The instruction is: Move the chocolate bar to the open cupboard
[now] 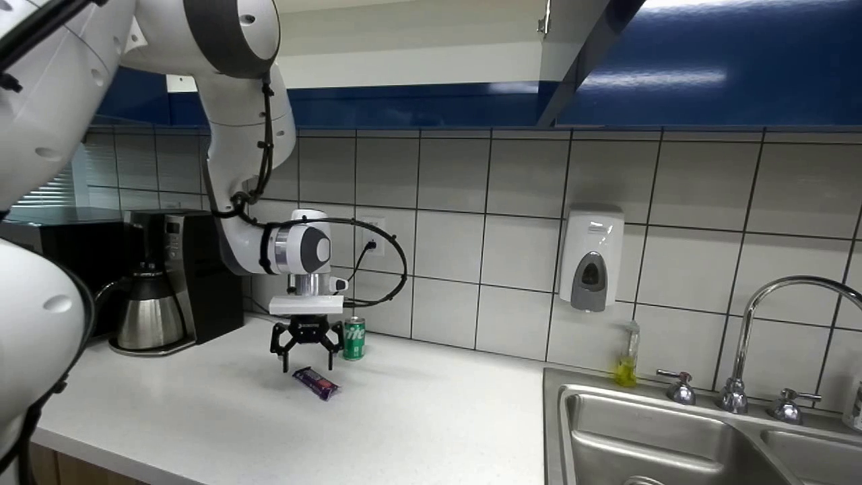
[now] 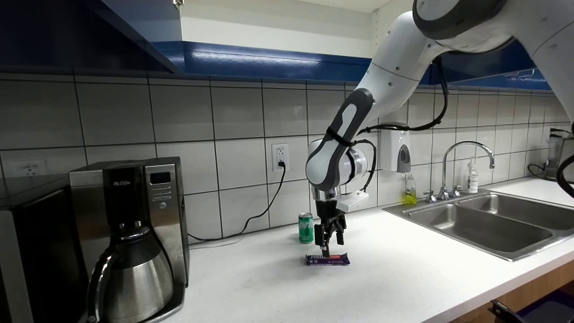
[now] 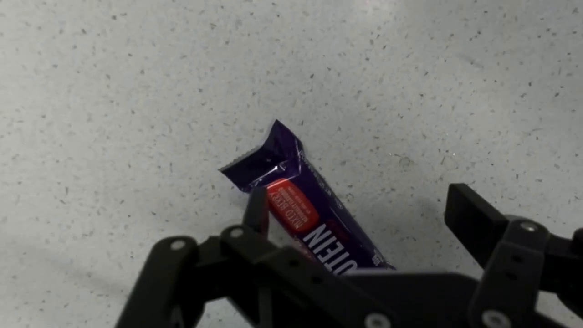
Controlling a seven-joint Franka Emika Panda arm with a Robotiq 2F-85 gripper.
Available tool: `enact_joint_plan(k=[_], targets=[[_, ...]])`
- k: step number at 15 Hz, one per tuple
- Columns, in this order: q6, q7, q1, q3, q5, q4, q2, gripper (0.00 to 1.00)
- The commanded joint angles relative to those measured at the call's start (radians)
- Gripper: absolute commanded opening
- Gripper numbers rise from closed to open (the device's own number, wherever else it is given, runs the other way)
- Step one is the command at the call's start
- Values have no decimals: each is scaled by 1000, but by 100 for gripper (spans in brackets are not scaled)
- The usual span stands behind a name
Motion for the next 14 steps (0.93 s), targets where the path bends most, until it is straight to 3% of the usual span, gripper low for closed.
enact_joint_plan(k=[1,7,14], targets=[[-7,-57,11,-10,-63,59,49,100],[1,-102,19,-3,-122,112,105,100],[-2,-152,15,15,-109,155,145,100]])
